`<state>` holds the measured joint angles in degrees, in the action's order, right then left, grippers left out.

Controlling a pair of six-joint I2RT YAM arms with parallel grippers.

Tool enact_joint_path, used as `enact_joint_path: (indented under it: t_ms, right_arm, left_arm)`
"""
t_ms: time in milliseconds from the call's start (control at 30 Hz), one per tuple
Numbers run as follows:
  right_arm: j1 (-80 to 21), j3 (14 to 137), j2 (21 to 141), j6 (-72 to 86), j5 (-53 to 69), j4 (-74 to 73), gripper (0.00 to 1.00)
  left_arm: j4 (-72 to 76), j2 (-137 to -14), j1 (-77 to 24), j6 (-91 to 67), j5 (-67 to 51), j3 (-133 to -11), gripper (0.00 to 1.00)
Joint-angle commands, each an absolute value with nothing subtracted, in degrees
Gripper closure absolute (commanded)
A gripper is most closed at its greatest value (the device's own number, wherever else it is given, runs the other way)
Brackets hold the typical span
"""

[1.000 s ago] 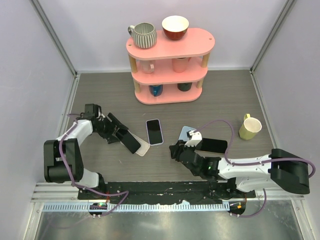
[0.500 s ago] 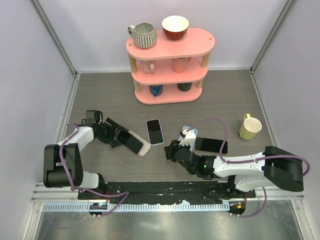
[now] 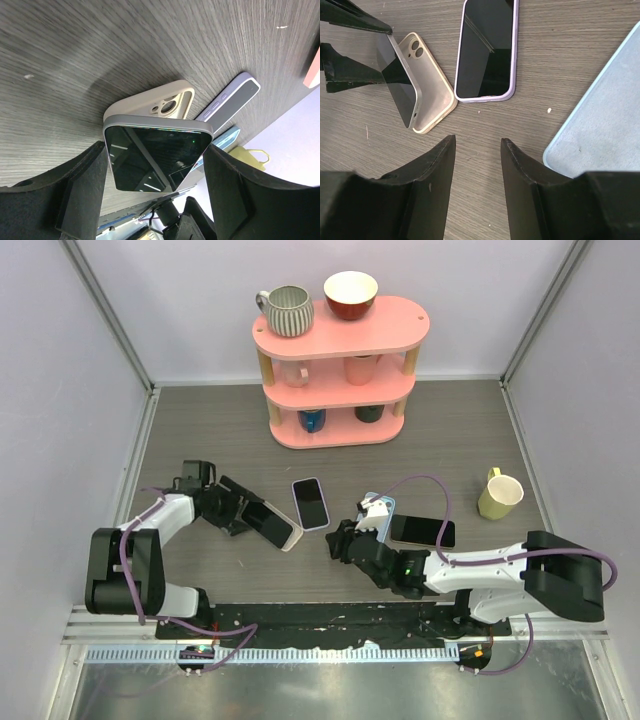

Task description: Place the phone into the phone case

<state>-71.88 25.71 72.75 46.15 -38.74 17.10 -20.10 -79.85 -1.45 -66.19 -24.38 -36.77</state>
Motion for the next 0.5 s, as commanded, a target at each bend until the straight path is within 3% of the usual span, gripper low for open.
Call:
enact_joint_path:
  t_ms: [0,133,233,467]
  right_arm:
    - [-71.8,27.6,72.9,45.3,-39.5,18.5,0.53]
    - [-71.8,27.2,72.6,45.4,-39.6,18.5,0.53]
    - [-71.8,27.3,72.5,45.4,-39.6,18.5,0.53]
    - [-71.8,27.1,72.2,45.5,-39.5,18.5,0.53]
  left_arm:
    - [-17.4,-79.3,-3.3,-68.6,-24.3,-39.0,0.44]
    - [-18.6,-80.2,-4.2,-68.3,-23.6,-40.0,0.42]
    - [-18.5,-79.7,-4.8,-68.7,-23.4,-40.1,0.29]
    - [-19.3,-79.2,-5.4,-68.8,-21.7,-40.5,0.21]
